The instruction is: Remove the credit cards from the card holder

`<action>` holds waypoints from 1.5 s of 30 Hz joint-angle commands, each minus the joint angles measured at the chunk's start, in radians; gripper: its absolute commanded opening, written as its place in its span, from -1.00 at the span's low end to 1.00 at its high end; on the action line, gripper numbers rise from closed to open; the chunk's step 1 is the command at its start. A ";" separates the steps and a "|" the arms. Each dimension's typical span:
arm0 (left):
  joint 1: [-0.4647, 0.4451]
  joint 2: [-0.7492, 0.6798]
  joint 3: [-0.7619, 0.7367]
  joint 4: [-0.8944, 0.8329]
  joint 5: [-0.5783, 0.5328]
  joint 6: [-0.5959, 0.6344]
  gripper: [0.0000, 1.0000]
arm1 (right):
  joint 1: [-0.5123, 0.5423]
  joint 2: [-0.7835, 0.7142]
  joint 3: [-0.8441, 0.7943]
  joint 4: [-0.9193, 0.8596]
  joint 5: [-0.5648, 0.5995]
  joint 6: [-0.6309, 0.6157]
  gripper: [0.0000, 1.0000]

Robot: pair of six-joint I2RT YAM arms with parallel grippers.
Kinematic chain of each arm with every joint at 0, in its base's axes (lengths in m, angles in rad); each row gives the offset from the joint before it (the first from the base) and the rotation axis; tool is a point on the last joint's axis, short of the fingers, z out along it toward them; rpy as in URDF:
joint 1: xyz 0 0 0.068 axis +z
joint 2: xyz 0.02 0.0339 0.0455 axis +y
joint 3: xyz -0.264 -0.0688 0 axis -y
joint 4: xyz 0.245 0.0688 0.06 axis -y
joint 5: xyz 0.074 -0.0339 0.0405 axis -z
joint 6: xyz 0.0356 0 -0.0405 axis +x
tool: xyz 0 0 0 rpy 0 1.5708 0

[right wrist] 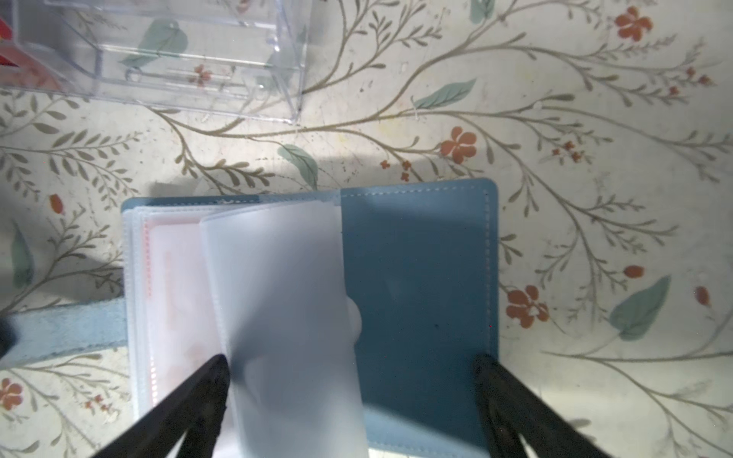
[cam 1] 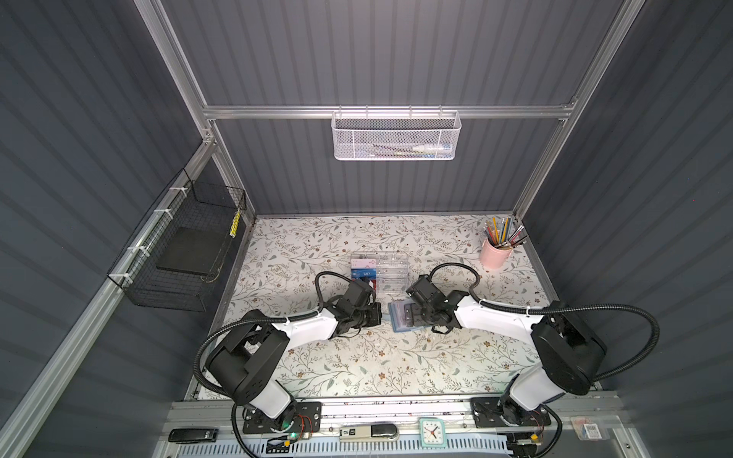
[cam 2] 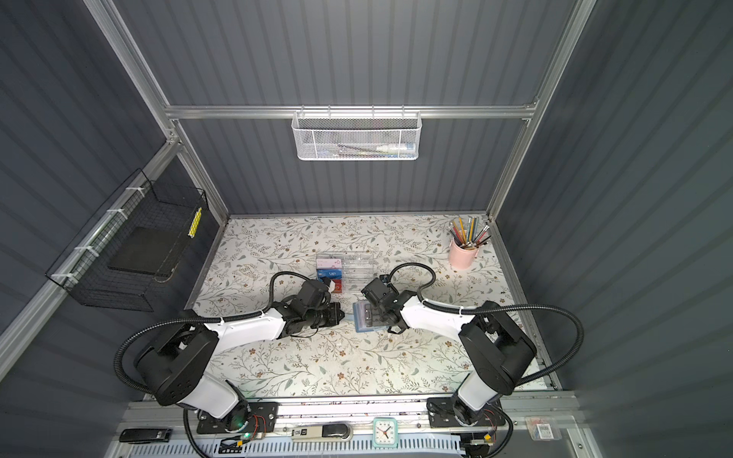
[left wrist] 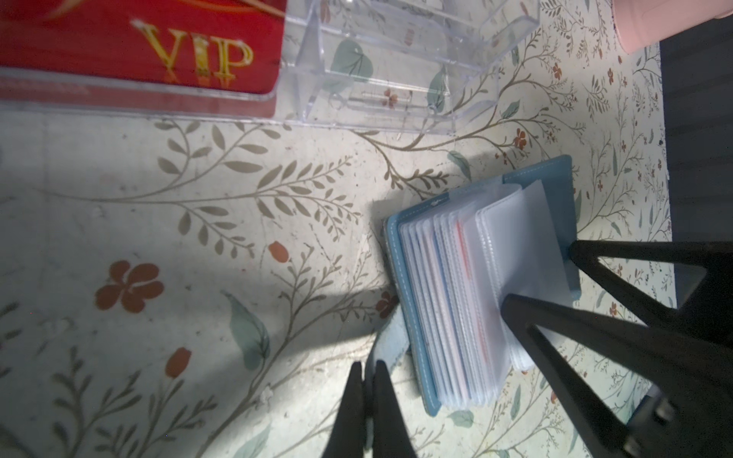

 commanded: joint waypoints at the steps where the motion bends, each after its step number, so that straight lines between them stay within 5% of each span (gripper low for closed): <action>1: 0.010 -0.013 -0.011 0.000 0.001 0.017 -1.00 | 0.010 0.018 0.045 0.007 -0.028 -0.014 0.93; 18: 0.013 -0.031 -0.012 -0.013 0.000 0.023 -1.00 | 0.015 0.098 0.073 0.010 -0.040 -0.018 0.93; 45: 0.024 -0.041 -0.032 -0.008 0.003 0.026 -1.00 | 0.001 0.039 0.001 -0.107 0.140 -0.032 0.96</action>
